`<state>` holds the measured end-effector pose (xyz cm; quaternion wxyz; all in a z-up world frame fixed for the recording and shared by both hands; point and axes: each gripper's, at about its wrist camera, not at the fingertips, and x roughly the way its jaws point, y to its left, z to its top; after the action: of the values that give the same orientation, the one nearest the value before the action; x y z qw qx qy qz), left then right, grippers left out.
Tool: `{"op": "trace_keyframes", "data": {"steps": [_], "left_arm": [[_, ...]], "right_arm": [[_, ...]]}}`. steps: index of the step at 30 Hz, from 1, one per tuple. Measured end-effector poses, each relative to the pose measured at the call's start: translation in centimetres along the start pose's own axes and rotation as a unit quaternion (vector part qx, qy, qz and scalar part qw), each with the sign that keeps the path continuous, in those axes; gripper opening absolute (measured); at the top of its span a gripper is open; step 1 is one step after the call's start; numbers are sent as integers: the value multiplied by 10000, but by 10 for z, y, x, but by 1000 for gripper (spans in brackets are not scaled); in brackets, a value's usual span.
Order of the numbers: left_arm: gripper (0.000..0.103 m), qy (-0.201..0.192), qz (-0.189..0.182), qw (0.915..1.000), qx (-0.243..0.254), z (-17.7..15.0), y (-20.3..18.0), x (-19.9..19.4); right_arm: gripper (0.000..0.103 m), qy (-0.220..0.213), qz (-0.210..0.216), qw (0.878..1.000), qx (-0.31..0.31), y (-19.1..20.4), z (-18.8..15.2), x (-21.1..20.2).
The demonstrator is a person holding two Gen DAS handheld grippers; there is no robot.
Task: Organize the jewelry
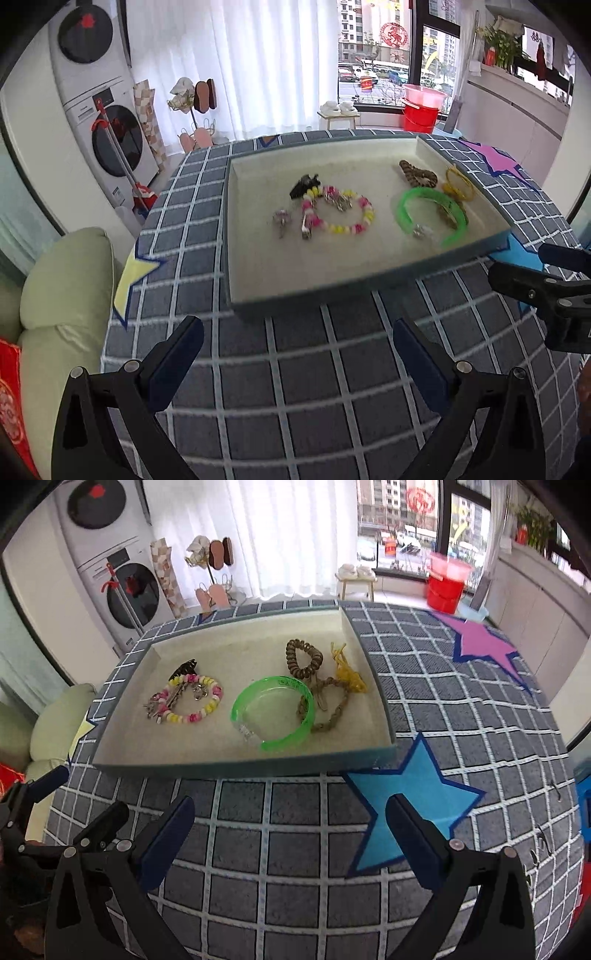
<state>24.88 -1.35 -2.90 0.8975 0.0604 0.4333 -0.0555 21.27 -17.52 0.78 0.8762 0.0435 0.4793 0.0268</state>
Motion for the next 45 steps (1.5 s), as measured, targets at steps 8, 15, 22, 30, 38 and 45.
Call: {"op": "trace_keyframes", "data": {"steps": [8, 15, 22, 30, 38, 45], "left_arm": [[103, -291, 30, 9991, -317, -22, -2, -22], [103, -628, 100, 9972, -387, -31, -2, -43], [103, -832, 85, 9950, -546, -38, 1, -57], [103, -1115, 219, 9922, -510, -40, 1, -72], [103, -1187, 265, 9911, -542, -40, -1, -74], [103, -1116, 340, 9916, -552, -40, -1, -66]], "right_arm": [[103, -504, -177, 9986, 12, 1, -23, -26], [103, -750, -205, 9968, 172, -3, -34, -39], [103, -1166, -449, 9922, 10, 3, -46, -59], [103, -1601, -484, 9859, 41, 3, -47, -79], [103, -1639, -488, 9852, -44, 7, -48, -78], [103, -1639, -549, 9849, -100, 6, -48, -69]]}}
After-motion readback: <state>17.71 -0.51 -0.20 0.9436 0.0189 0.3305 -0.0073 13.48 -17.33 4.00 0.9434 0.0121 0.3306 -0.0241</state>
